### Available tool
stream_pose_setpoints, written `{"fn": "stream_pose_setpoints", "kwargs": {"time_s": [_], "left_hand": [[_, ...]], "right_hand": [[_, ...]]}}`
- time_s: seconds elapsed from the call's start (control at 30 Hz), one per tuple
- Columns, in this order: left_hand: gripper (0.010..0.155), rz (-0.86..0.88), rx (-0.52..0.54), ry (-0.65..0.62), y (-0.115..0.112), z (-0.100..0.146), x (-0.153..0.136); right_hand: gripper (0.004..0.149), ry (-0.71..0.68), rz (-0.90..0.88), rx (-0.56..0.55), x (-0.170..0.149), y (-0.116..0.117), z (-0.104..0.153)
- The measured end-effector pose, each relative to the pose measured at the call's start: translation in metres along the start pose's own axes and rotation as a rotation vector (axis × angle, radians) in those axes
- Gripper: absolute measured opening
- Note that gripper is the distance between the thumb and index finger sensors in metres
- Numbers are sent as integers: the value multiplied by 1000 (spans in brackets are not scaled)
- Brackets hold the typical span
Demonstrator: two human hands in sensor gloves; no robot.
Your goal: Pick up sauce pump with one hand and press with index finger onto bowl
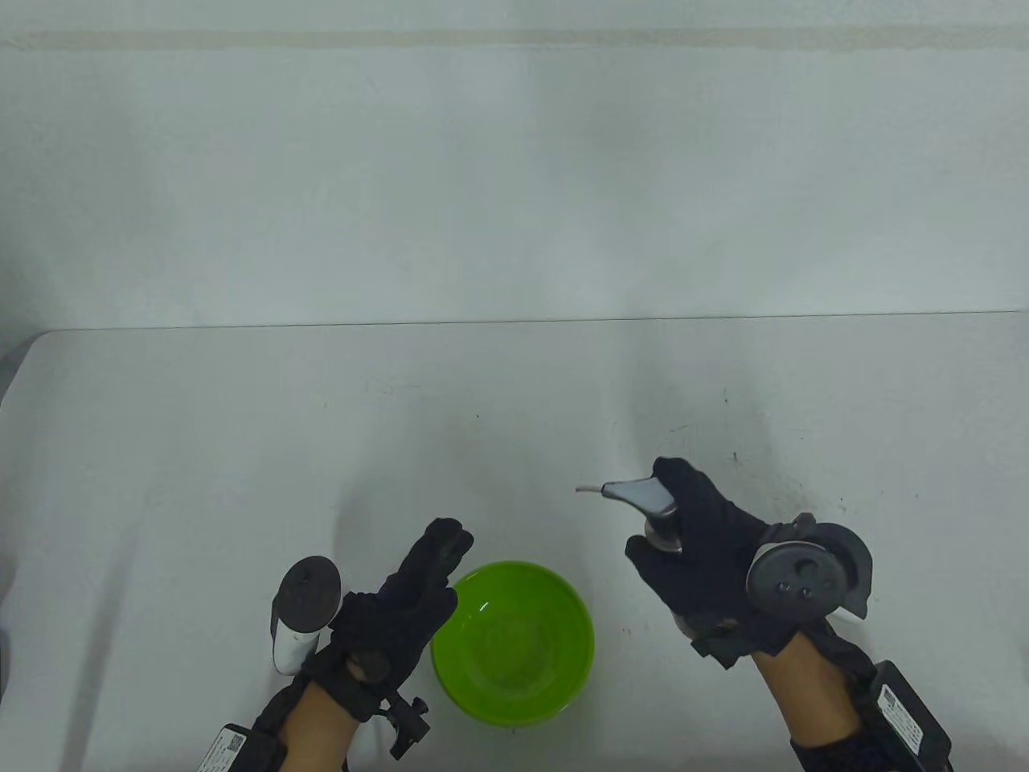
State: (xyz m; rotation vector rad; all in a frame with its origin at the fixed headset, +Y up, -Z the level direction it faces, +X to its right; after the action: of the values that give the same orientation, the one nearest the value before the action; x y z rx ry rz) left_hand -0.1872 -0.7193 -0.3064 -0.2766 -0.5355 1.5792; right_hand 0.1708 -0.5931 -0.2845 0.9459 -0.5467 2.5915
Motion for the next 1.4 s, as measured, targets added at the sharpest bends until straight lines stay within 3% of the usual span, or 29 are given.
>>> {"fn": "stream_pose_setpoints", "kwargs": {"time_s": [0.23, 0.5, 0.9, 1.2, 1.4], "left_hand": [[89, -21, -1, 11, 1, 0, -1], [89, -33, -3, 26, 1, -2, -4], [89, -33, -3, 44, 1, -3, -5], [89, -30, -8, 48, 1, -4, -6], [89, -26, -14, 49, 0, -4, -6]], "right_hand": [[91, -58, -11, 195, 14, 37, 23], [89, -67, -13, 281, 10, 68, 31], [86, -82, -15, 316, 11, 88, 27], [83, -87, -11, 352, 15, 94, 28], [78, -113, -25, 317, 20, 90, 29]]}}
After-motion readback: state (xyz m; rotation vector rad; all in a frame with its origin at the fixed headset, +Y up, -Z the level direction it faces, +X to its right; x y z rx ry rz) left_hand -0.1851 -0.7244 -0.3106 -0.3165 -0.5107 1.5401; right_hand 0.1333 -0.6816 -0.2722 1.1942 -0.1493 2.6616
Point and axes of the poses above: the tracker on the back of each hand, its own x axis roughly to the thumb side, its own z axis roughly from the fingertips to the wrist, y = z × x, the point moved 1 cm from there along -z, roughly from the wrist to the fingertips, and after that the axes turned 15 degrees about z, right-handed, at the moved point
